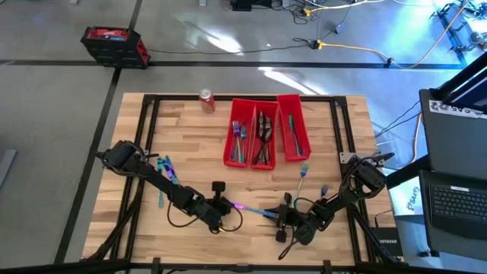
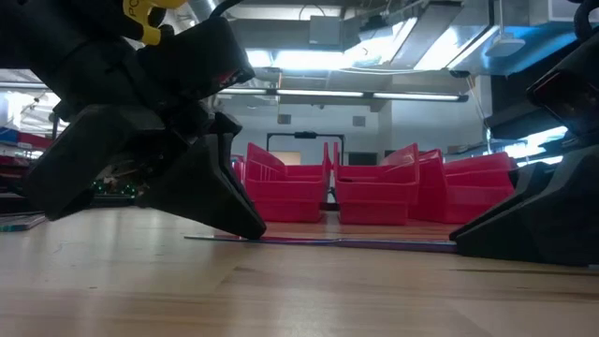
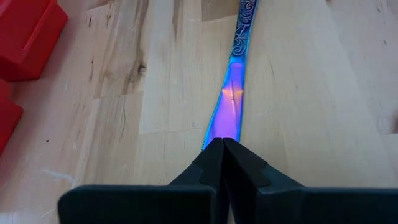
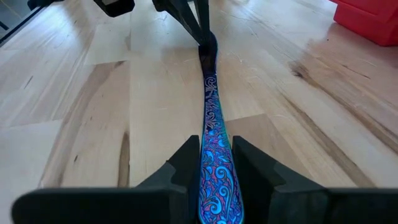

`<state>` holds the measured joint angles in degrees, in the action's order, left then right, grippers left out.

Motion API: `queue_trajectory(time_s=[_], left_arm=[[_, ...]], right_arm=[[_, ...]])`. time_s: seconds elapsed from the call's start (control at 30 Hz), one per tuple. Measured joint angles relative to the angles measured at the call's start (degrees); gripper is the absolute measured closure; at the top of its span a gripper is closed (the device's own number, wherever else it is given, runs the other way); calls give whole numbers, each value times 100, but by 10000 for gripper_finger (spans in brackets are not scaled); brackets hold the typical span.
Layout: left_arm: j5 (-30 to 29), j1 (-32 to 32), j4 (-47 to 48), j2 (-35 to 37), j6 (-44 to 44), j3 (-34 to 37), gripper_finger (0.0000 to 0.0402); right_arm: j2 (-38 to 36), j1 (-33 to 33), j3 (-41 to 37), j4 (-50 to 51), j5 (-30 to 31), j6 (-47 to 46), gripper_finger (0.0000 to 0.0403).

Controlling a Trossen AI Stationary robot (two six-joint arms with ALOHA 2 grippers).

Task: Sort silverware
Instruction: Put the purple table knife into the right red bin

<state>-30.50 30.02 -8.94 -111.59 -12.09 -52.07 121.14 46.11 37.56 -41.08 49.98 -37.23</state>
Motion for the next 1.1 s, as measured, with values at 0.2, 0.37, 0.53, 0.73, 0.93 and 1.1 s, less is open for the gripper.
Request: queue_trajectory(time_s=[0.2, 0.37, 0.53, 0.73, 0.93, 1.1], left_arm=[[-29, 5, -48, -1, 73, 0, 401], [-473, 72, -15, 116, 121, 0, 396], [-866, 57, 108, 423, 558, 20, 396], [-1928, 72, 443, 913, 661, 11, 395], [-2489, 61, 835, 1260, 761, 4, 395], [-2824, 110, 1541, 1540, 236, 2, 395]], right_arm=[[0, 0, 0, 0, 0, 0, 344], [0, -2, 0, 0, 1, -12, 344], [0, -2, 0, 0, 7, -22, 344], [0, -2, 0, -13, 30, -28, 344], [13, 0, 30, -35, 76, -2, 344], [22, 2, 144, 48, 151, 2, 344]])
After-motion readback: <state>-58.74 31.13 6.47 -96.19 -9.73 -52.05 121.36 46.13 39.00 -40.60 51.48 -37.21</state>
